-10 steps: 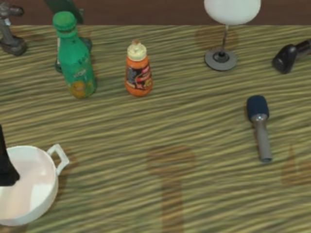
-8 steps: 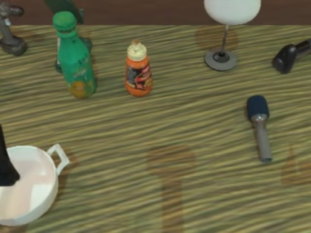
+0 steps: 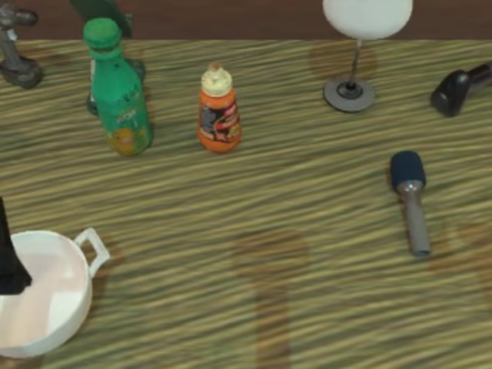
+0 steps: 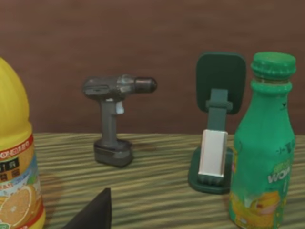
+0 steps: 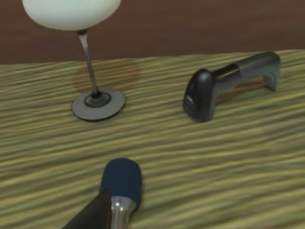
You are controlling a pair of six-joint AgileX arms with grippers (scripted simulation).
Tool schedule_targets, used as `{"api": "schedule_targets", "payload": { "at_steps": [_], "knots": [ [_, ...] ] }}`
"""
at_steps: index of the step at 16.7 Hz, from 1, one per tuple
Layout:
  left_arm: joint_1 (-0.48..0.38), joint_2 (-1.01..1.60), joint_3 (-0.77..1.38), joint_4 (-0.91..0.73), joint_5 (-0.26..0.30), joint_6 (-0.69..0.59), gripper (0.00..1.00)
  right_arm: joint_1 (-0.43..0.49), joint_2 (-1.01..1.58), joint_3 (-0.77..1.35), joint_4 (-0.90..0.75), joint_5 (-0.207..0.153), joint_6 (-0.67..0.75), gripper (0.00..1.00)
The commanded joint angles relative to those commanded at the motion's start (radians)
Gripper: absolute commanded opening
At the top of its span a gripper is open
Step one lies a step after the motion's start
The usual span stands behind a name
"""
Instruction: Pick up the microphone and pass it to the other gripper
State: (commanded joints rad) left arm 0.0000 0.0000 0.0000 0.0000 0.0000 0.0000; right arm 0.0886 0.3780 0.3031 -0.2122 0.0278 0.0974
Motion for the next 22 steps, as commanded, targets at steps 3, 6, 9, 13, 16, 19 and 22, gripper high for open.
{"api": "schedule_targets", "payload": {
  "at_steps": [3,6,9,13,16,19,22],
  "knots": [
    [0.000,0.000,0.000,0.000,0.000,0.000,1.00,0.056,0.303,0.193,-0.143,0.021,0.062,1.00],
    [0.000,0.000,0.000,0.000,0.000,0.000,1.00,0.116,0.633,0.393,-0.298,0.042,0.126,1.00],
    [0.000,0.000,0.000,0.000,0.000,0.000,1.00,0.175,0.929,0.585,-0.446,0.061,0.188,1.00],
    [0.000,0.000,0.000,0.000,0.000,0.000,1.00,0.243,1.240,0.809,-0.607,0.081,0.258,1.00],
    [0.000,0.000,0.000,0.000,0.000,0.000,1.00,0.280,1.415,0.937,-0.690,0.092,0.297,1.00],
    [0.000,0.000,0.000,0.000,0.000,0.000,1.00,0.300,1.505,1.009,-0.733,0.098,0.319,1.00],
    [0.000,0.000,0.000,0.000,0.000,0.000,1.00,0.303,1.515,1.019,-0.739,0.099,0.322,1.00]
  ]
}}
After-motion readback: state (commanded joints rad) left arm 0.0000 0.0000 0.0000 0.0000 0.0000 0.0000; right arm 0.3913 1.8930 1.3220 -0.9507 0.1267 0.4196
